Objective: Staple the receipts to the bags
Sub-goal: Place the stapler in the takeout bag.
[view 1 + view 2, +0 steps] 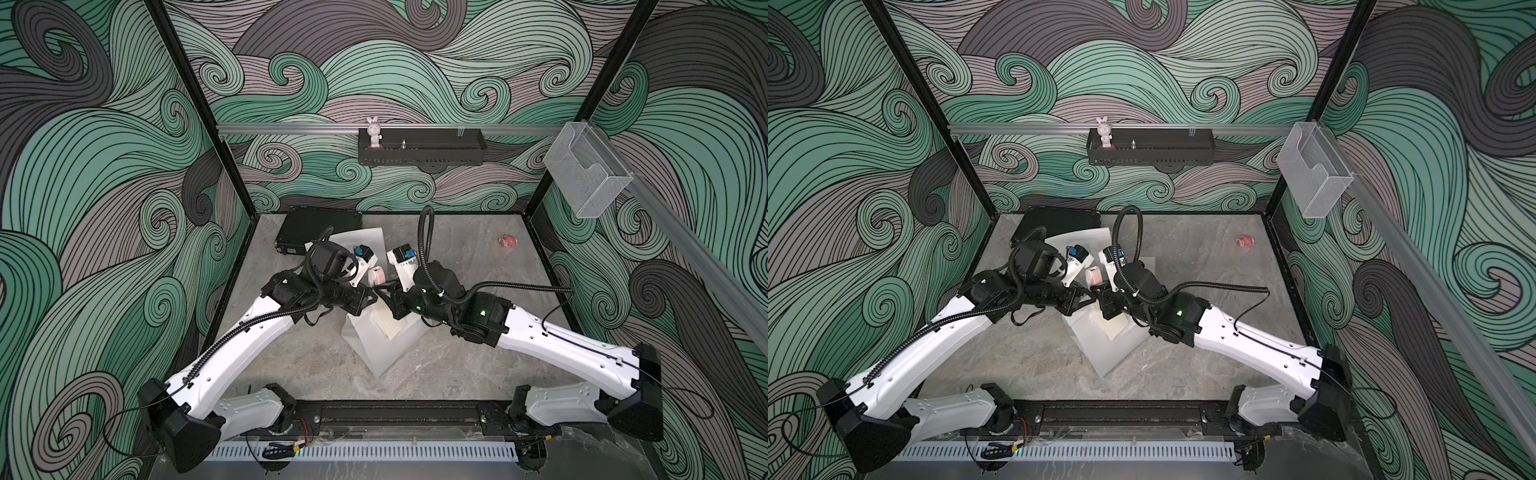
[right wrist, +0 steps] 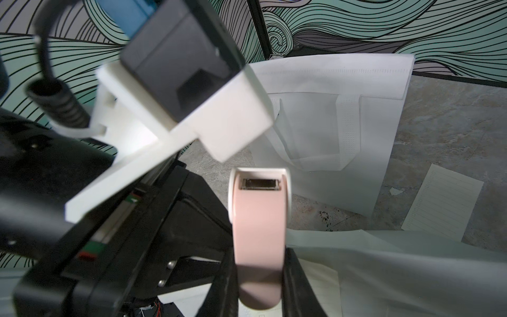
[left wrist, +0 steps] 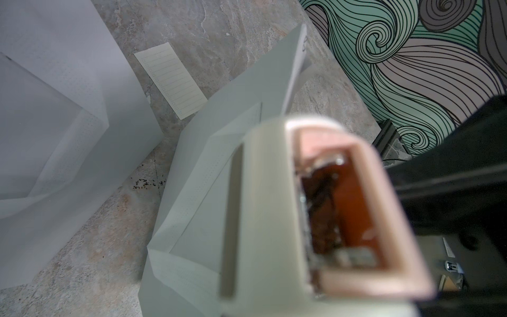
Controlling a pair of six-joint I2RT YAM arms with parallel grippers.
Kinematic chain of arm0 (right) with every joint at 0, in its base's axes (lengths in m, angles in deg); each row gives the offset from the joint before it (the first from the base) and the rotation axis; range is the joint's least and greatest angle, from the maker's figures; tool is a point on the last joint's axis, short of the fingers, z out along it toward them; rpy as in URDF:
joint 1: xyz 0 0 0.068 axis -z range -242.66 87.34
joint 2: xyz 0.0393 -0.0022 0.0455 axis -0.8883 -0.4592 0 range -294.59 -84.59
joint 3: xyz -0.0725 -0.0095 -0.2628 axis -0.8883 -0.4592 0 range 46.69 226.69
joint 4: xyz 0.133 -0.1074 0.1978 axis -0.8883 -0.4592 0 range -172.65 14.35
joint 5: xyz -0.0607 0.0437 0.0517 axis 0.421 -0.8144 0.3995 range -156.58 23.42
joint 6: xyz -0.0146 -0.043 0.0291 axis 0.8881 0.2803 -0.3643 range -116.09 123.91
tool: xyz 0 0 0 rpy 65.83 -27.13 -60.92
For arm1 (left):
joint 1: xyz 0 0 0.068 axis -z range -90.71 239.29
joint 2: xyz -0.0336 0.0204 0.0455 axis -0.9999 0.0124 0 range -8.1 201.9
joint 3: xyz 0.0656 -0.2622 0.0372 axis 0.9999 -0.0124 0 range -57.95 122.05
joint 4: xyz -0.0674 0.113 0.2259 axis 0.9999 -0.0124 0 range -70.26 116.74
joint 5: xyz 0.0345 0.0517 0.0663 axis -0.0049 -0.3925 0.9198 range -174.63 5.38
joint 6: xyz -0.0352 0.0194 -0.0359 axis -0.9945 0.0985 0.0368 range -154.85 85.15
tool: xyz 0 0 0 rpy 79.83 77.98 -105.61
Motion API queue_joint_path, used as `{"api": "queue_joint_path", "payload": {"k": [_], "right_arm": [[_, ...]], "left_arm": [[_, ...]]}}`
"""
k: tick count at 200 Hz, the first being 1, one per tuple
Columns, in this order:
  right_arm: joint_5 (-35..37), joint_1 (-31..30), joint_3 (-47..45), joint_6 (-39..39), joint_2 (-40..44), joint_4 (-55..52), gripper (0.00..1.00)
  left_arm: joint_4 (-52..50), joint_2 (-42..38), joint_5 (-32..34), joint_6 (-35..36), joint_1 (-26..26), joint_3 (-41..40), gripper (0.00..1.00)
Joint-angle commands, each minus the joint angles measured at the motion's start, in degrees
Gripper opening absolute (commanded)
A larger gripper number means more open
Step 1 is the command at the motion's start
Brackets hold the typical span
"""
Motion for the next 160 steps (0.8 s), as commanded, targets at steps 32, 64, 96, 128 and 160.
{"api": "queue_joint_path", "payload": {"k": [32, 64, 96, 128, 160], "right_arm": [[2.97, -1.23, 0.46, 2.64, 0.54, -1.84, 0.13], [4.2, -1.97, 0.46, 3.69, 0.87, -2.49, 0.13], [4.88, -2.19, 0.2, 4.31, 0.34, -3.01, 0.13], [5.4, -2.32, -0.04, 4.59, -0.01, -3.52, 0.13], [5.5, -2.36, -0.24, 4.82, -0.23, -3.57, 0.13]], "left_arm": [[0.93, 0.74, 1.82, -0.66, 0.14, 1.12, 0.0], [0.74, 1.01, 2.18, -0.83, 0.23, 1.16, 0.0], [0.74, 0.57, 2.1, -0.83, 0.17, 1.3, 0.0], [0.65, 0.36, 1.71, -0.92, 0.17, 1.25, 0.0], [0.65, 0.24, 1.66, -0.94, 0.14, 1.25, 0.0]]}}
